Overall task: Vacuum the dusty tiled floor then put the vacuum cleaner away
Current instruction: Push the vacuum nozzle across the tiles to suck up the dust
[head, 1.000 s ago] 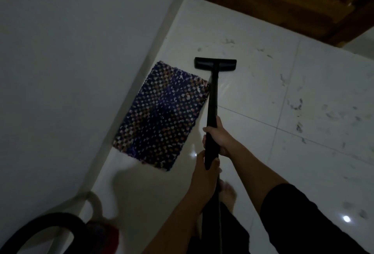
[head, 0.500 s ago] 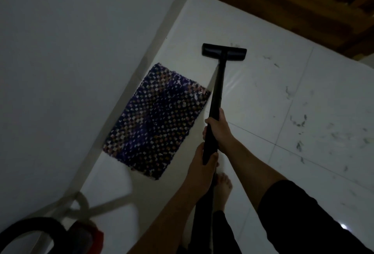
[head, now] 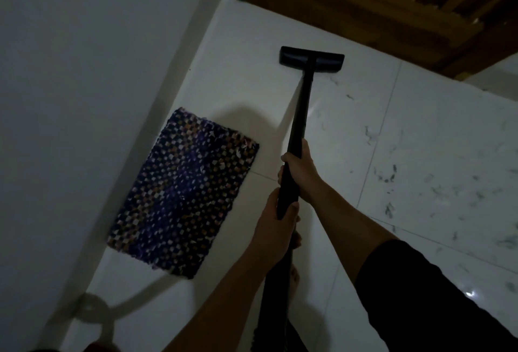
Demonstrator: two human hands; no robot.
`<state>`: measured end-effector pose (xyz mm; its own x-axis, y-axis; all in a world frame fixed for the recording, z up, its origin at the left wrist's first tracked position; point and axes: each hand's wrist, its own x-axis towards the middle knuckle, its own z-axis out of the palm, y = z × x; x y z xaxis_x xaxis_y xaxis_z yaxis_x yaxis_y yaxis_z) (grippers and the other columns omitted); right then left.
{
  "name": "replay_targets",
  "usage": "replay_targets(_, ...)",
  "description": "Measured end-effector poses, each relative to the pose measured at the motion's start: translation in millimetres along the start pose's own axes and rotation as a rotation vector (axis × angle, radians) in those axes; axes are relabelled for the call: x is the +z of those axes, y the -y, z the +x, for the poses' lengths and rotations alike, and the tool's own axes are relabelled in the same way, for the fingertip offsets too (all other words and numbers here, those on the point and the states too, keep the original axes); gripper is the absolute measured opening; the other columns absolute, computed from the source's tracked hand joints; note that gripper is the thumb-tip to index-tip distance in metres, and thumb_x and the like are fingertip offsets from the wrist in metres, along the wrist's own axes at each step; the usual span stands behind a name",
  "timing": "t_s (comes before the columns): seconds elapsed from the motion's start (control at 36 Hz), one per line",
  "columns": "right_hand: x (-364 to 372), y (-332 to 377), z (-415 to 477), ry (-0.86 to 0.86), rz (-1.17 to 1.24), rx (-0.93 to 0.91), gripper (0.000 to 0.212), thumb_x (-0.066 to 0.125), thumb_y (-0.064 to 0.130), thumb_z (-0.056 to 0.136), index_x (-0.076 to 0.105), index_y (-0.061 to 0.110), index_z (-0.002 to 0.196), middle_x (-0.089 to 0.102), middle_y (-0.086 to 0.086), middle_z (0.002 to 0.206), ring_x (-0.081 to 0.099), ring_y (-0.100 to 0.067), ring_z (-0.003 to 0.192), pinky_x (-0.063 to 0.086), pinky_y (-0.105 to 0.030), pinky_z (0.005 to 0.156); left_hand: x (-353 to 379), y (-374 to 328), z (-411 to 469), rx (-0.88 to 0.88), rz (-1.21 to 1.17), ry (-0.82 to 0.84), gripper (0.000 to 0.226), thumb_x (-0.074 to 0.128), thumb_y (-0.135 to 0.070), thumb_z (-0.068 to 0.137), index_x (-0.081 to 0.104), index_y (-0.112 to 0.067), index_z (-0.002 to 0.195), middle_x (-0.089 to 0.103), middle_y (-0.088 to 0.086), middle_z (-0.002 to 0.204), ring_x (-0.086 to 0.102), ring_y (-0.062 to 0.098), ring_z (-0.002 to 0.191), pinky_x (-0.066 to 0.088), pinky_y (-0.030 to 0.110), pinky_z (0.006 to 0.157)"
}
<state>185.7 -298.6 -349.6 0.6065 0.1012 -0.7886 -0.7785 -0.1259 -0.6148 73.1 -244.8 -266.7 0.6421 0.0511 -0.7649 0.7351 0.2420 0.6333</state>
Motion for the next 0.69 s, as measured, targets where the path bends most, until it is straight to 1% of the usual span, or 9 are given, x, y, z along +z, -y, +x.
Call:
replay_targets(0.08,1.4,10.5,10.0,0.031,-0.012,0.010,0.074,0.048,0.006,0.093,0.017,0.034,0.153,0.051,-0.007,0.058,0.050,-0.019,0.045,0.046,-0.029,0.047,2.5,-9.3,8.0,0.003,-0.021,-0.028,0.041,0.046,-0.020,0.098,0.038,-0.021,0.137,0.055,0.003,0.078,0.050,0.008,0.043,0.044,0.020,0.043)
replay_targets(0.19,13.3,17.2,15.9,0.089,-0.079,0.009,0.074,0.048,0.006,0.095,0.015,0.035,0.154,0.054,-0.008,0.067,0.052,-0.018,0.044,0.047,-0.029,0.046,-0.2,-14.4,9.4,-0.008,-0.076,-0.077,0.041,0.046,-0.020,0.097,0.039,-0.020,0.137,0.055,0.002,0.076,0.049,0.006,0.040,0.044,0.022,0.044)
replay_targets(0.25,23.0,16.4,17.2,0.103,-0.127,0.017,0.076,0.049,0.010,0.094,0.012,0.039,0.154,0.056,-0.007,0.069,0.054,-0.021,0.048,0.049,-0.034,0.053,-3.8,-16.2,6.4,-0.018,-0.129,-0.086,0.036,0.045,-0.019,0.098,0.040,-0.025,0.133,0.055,0.003,0.076,0.048,0.007,0.041,0.044,0.023,0.044)
replay_targets(0.33,38.4,12.9,19.0,0.124,-0.199,0.028,0.078,0.051,0.015,0.095,0.006,0.042,0.154,0.059,-0.009,0.077,0.055,-0.024,0.058,0.051,-0.041,0.066,-11.5,-17.8,2.9,-0.022,-0.203,-0.108,0.029,0.044,-0.017,0.098,0.041,-0.038,0.118,0.053,0.005,0.076,0.047,0.009,0.043,0.043,0.022,0.043)
replay_targets(0.42,50.0,12.2,20.1,0.154,-0.222,0.035,0.080,0.052,0.018,0.096,0.003,0.042,0.154,0.060,-0.011,0.081,0.055,-0.025,0.062,0.051,-0.044,0.069,-19.5,-19.0,2.6,-0.017,-0.238,-0.126,0.028,0.043,-0.016,0.098,0.041,-0.039,0.115,0.052,0.006,0.075,0.046,0.010,0.042,0.042,0.022,0.042)
replay_targets(0.47,54.0,13.0,20.5,0.161,-0.217,0.034,0.080,0.052,0.018,0.096,0.002,0.042,0.154,0.060,-0.011,0.080,0.055,-0.025,0.060,0.050,-0.043,0.069,-22.9,-19.7,3.3,-0.021,-0.243,-0.134,0.027,0.044,-0.017,0.098,0.041,-0.036,0.117,0.052,0.006,0.075,0.046,0.010,0.042,0.042,0.022,0.042)
replay_targets(0.58,53.7,13.1,19.7,0.144,-0.204,0.036,0.080,0.052,0.019,0.094,0.003,0.043,0.153,0.060,-0.010,0.077,0.055,-0.025,0.060,0.050,-0.040,0.068,-23.9,-20.0,3.5,-0.037,-0.220,-0.132,0.035,0.044,-0.017,0.098,0.037,-0.031,0.130,0.053,0.006,0.077,0.047,0.010,0.042,0.043,0.022,0.042)
replay_targets(0.64,51.0,12.2,19.5,0.125,-0.196,0.035,0.079,0.053,0.022,0.093,0.006,0.044,0.153,0.060,-0.009,0.084,0.056,-0.024,0.063,0.050,-0.040,0.068,-22.3,-19.8,4.4,-0.032,-0.183,-0.129,0.039,0.045,-0.018,0.098,0.036,-0.028,0.134,0.053,0.005,0.077,0.049,0.011,0.044,0.044,0.022,0.043)
replay_targets(0.69,45.7,13.1,18.4,0.104,-0.183,0.028,0.079,0.053,0.024,0.091,0.009,0.044,0.153,0.057,-0.010,0.098,0.057,-0.024,0.067,0.051,-0.040,0.070,-19.1,-21.1,5.5,-0.026,-0.151,-0.116,0.039,0.045,-0.018,0.098,0.037,-0.026,0.135,0.054,0.005,0.077,0.049,0.011,0.045,0.044,0.023,0.045)
